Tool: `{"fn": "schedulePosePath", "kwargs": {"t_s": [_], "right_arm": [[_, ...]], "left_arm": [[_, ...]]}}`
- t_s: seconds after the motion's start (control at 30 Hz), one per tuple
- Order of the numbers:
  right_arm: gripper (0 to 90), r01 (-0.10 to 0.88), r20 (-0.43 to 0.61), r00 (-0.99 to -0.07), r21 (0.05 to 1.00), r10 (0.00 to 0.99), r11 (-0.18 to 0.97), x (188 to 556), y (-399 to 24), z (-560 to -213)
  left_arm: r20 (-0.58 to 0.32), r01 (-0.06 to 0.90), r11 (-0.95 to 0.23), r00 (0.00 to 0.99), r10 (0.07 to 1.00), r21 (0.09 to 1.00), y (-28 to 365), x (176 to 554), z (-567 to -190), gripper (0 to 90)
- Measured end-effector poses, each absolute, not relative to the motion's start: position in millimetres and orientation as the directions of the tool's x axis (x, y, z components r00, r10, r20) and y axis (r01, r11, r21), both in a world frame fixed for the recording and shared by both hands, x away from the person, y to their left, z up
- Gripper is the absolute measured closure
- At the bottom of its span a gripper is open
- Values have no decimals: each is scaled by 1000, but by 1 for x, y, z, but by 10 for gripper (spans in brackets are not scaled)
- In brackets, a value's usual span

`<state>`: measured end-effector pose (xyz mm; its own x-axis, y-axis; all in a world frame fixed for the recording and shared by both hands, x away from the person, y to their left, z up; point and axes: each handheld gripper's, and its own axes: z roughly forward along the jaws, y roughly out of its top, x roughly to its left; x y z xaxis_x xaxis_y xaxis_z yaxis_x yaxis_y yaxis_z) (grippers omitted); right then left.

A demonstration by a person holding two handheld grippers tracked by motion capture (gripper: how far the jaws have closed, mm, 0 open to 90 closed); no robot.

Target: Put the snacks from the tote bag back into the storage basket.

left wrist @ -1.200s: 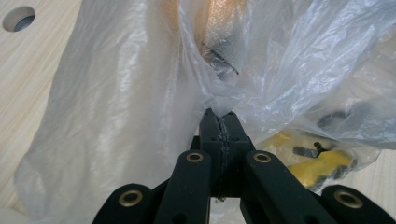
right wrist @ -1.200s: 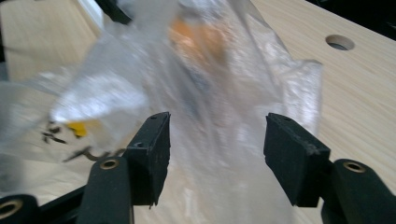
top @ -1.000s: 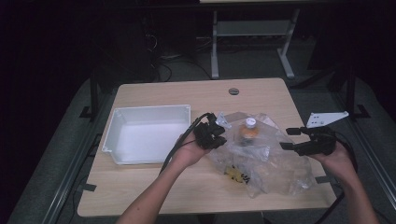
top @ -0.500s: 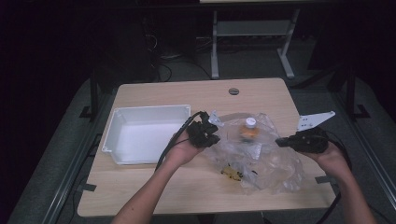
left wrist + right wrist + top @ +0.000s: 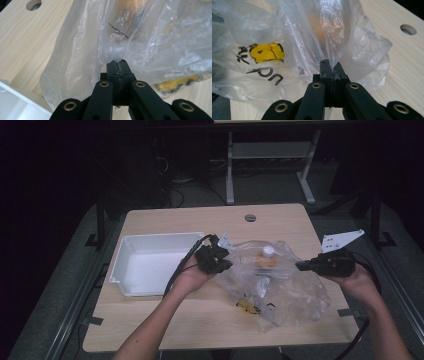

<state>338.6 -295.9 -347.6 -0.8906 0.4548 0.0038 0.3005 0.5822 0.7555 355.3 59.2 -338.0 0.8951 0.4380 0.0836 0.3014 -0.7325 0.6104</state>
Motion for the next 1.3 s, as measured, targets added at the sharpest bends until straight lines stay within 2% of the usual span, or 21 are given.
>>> {"fn": "schedulePosePath", "kwargs": {"t_s": [0.43,0.77,1.3], "right_arm": [[892,259,-44,-896,758,443,599,351,-292,-317],[893,263,-32,-895,768,446,583,367,-288,-305],[893,362,25,-849,756,528,546,400,-295,-315]], "left_arm": [[102,292,-738,893,438,608,60,369,-322,900],[103,301,-726,885,454,618,65,383,-312,900],[96,332,-718,870,484,612,55,413,-320,900]]}}
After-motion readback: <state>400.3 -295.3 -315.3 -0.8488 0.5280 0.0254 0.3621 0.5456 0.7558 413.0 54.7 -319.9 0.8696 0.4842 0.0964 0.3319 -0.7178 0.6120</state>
